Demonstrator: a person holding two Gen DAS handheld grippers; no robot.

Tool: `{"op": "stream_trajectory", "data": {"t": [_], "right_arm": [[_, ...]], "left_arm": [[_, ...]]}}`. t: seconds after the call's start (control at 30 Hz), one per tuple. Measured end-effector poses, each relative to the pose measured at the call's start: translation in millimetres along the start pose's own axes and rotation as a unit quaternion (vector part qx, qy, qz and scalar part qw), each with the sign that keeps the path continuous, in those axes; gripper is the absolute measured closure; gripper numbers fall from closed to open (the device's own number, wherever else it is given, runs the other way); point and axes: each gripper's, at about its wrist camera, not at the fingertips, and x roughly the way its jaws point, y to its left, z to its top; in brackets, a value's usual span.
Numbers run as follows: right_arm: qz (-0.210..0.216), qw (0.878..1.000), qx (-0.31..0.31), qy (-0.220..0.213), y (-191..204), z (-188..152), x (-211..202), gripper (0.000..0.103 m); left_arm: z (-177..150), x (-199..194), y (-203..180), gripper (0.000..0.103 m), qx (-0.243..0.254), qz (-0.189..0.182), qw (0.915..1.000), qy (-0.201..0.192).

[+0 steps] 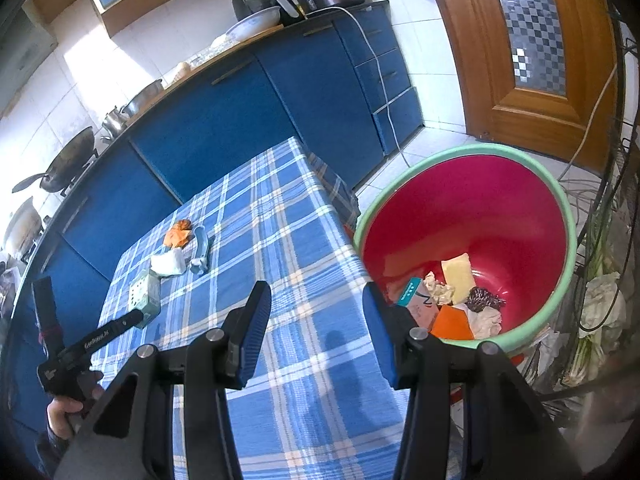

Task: Collect trash
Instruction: 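Lower the open left tool toward the green ear-drop box, then grasp the green ear-drop box with the left tool while the right tool grasps the light blue plastic item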

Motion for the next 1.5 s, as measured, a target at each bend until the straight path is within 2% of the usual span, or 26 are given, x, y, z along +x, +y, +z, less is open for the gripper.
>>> {"op": "stream_trajectory", "data": {"t": [0.43, 0.77, 1.07, 1.3, 1.5], "right_arm": [[-0.010, 1.000, -0.014, 0.005, 10, -1, 7, 0.053], [-0.004, 0.999, -0.040, 0.013, 36, 7, 29, 0.053], [0.009, 0.997, -0.076, 0.032, 79, 11, 67, 0.053], [0.016, 0.991, -0.118, 0.058, 118, 12, 110, 0.053], [0.016, 0.984, -0.156, 0.078, 147, 11, 141, 0.053]], "left_arm": [[19, 38, -8, 0.033, 0.000, 0.041, 0.9991, 0.004], [21, 42, -2, 0.037, 0.010, 0.032, 0.9994, 0.007], [21, 40, 9, 0.040, 0.002, 0.037, 0.9992, -0.012], [22, 33, 23, 0.041, -0.028, 0.021, 0.9989, -0.032], [22, 34, 33, 0.042, -0.053, 0.004, 0.9981, -0.030]]}}
